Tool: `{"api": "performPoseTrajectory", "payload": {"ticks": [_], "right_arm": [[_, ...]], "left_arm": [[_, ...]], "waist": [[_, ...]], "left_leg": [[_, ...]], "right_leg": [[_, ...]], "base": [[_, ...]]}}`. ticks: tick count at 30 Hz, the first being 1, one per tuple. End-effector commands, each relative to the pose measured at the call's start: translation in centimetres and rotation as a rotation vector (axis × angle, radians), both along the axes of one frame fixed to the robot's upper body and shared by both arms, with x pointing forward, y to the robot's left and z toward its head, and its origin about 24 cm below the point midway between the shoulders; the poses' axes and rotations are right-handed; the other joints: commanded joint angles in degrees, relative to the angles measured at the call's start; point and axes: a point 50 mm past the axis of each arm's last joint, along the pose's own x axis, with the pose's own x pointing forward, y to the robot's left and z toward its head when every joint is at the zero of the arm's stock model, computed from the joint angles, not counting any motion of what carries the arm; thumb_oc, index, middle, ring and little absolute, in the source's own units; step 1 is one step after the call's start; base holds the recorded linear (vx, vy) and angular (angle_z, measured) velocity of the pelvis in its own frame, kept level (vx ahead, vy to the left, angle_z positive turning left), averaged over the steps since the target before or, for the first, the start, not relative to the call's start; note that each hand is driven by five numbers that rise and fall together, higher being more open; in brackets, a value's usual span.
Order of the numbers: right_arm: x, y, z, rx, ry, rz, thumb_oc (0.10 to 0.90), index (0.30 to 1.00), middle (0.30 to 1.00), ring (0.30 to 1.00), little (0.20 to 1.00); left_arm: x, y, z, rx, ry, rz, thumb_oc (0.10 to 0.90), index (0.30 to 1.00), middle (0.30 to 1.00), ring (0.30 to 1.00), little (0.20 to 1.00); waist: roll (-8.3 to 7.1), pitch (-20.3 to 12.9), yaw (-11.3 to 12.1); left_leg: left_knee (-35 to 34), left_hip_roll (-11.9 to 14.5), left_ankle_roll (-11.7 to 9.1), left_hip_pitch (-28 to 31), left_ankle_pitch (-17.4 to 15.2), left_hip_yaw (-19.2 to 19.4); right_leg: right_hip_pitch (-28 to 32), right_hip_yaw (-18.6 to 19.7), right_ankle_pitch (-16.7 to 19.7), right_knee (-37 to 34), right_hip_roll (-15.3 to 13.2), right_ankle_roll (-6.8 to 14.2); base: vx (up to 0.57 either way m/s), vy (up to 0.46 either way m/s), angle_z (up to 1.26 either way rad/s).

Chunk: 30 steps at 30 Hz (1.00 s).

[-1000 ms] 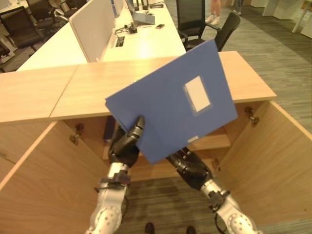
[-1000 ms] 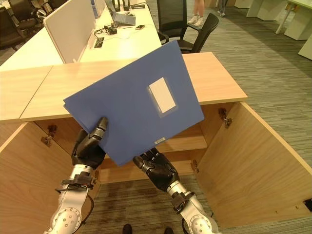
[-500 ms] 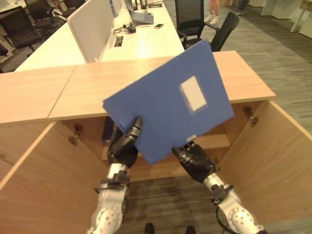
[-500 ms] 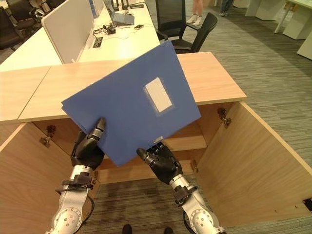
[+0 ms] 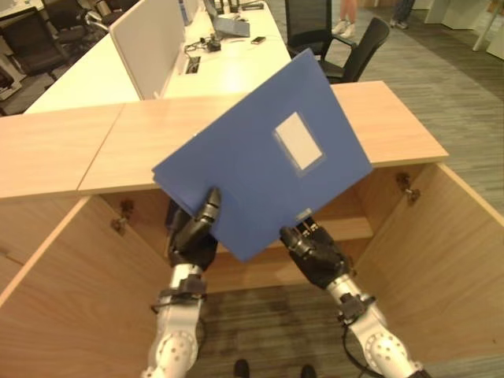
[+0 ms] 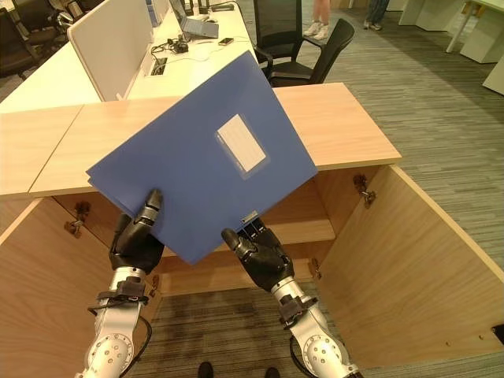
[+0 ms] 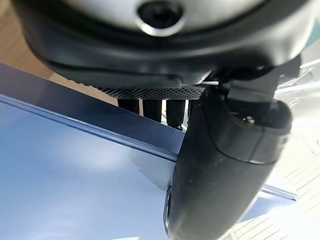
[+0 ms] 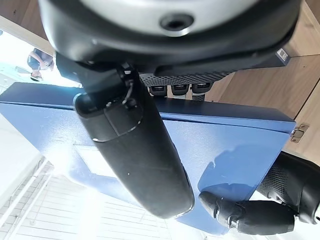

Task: Put the empty folder in the office cabinet

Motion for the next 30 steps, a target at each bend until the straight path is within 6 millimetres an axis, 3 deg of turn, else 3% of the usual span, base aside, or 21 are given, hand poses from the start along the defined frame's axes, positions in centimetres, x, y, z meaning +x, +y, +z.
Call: {"api": "performPoseTrajectory", "payload": {"ticks": [1,16,30], "right_arm": [[1.3,2.0,8.8,0.223,-0.399,0.027,0.800,0.900,0.900,0.900,0.900],[2.0,2.8,8.7,0.252,-0.371,0.020,0.800,0.900,0.900,0.900,0.900],[2.8,2.5,10.1,0.238,-0.433,0.013,0.800,0.900,0.900,0.900,0.900]], "left_arm": [[0.8,0.3,2.9,0.026,-0.180,-0.001,0.400,0.300,0.300,0.300,0.300],[-0.1,-3.3,1.4,0.032,-0.127,-0.245,0.400,0.300,0.300,0.300,0.300],[-0.1,-3.2,0.1,0.149,-0.096,-0.351,0.400,0.300,0.300,0.300,0.300]], "waist": [[-2.64,-3.6,-0.8],[-2.67,-3.5,-0.5],[-2.77,-3.6,-0.1]], "left_leg": [[10.1,5.2,-5.0,1.3,-10.4,0.7],[10.0,4.7,-4.5,1.1,-10.5,0.7],[10.3,4.5,-4.4,0.8,-10.7,0.7]], "right_leg": [[0.6,1.8,-6.2,1.1,-3.6,3.4],[0.2,1.8,-5.9,1.2,-3.8,3.6],[0.3,1.9,-5.8,1.2,-3.9,3.7]], "base": [[0.00,0.000,0.00],[0.00,0.000,0.00],[0.00,0.000,0.00]]}}
